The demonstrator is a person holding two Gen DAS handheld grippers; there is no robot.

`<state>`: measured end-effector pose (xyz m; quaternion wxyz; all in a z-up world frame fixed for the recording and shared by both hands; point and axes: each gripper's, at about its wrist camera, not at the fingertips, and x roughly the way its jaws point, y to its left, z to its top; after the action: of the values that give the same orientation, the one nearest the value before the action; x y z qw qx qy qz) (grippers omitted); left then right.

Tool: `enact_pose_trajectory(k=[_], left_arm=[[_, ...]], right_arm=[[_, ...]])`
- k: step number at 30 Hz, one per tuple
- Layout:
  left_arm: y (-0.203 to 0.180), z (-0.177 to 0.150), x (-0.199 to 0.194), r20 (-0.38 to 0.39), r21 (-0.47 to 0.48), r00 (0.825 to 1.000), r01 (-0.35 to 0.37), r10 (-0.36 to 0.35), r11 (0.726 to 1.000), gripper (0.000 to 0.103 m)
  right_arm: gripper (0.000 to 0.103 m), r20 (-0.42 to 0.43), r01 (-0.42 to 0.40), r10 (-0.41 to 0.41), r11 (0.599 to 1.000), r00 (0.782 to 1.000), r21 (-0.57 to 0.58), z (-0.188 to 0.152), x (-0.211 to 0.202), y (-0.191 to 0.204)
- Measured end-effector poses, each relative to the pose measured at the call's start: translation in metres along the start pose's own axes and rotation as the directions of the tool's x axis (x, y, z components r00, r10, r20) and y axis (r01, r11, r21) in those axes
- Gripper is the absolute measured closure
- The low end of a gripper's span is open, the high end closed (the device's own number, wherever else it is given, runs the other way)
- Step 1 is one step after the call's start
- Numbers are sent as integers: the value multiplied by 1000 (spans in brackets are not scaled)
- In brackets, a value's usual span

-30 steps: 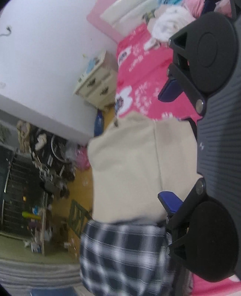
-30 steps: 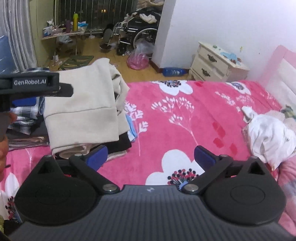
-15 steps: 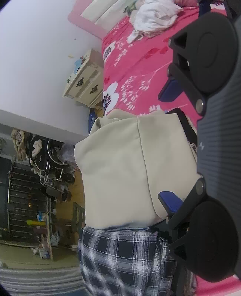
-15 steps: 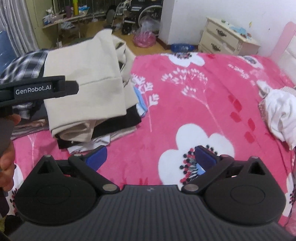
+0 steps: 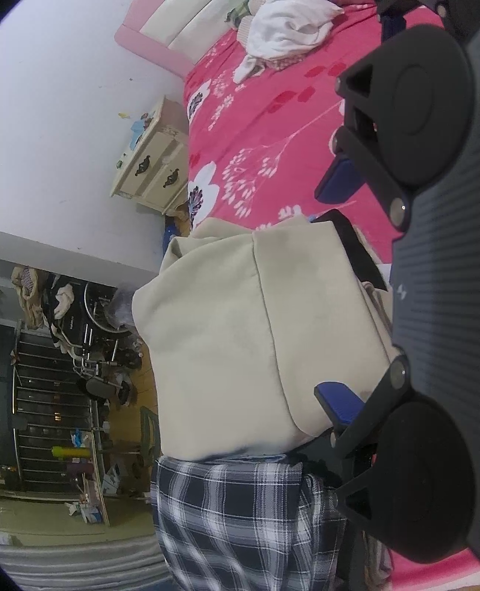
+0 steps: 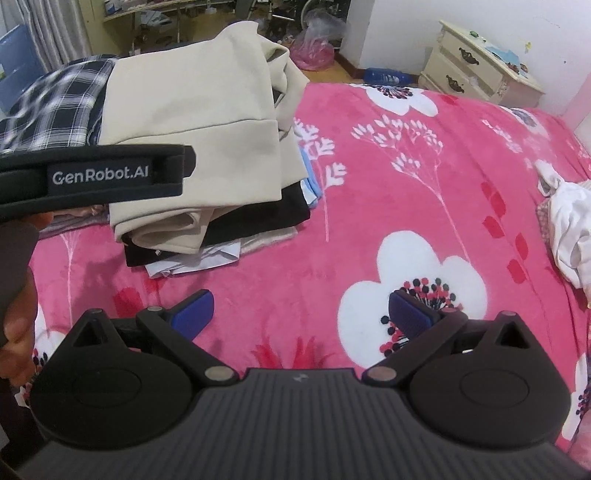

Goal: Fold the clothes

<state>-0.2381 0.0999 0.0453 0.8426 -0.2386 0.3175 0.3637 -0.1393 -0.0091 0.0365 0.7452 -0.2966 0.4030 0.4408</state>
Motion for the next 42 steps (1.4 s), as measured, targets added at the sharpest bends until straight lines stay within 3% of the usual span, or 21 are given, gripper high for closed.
enact_pose_trajectory(k=[8, 14, 19, 25, 28, 32, 34, 38, 42], left_arm=[[0, -7, -2, -7, 6, 1000, -13, 13, 1000, 0], [-3, -3, -21, 145, 19, 989, 20, -23, 1000, 0], [-9, -1, -35, 265, 65, 963, 27, -43, 998, 0], [-17, 1, -51, 402, 120, 913, 27, -73, 992, 0], [-23, 3, -48, 371, 137, 928, -8, -44, 990, 0], [-24, 11, -31, 258, 180, 966, -38, -9, 983, 0], [-21, 11, -24, 204, 158, 979, -43, 10, 986, 0], [-12, 8, -11, 117, 75, 993, -21, 12, 997, 0], [-6, 3, -6, 79, 55, 996, -33, 29, 998, 0]], right_arm=[[2, 13, 7, -7, 1000, 1000, 15, 1, -2, -5], [2, 27, 7, -7, 1000, 1000, 10, 1, -2, -7], [2, 36, 8, -9, 1000, 999, 18, 2, -3, -8], [2, 47, 12, -13, 1000, 999, 18, 3, -5, -6], [2, 51, 14, -15, 1000, 999, 15, 3, -5, -6], [2, 56, 17, -18, 1000, 998, 17, 3, -6, -6], [2, 57, 16, -17, 1000, 998, 17, 3, -6, -7], [2, 57, 13, -13, 1000, 998, -1, 2, -6, -4], [2, 50, 12, -12, 1000, 999, -12, 1, -5, -3]])
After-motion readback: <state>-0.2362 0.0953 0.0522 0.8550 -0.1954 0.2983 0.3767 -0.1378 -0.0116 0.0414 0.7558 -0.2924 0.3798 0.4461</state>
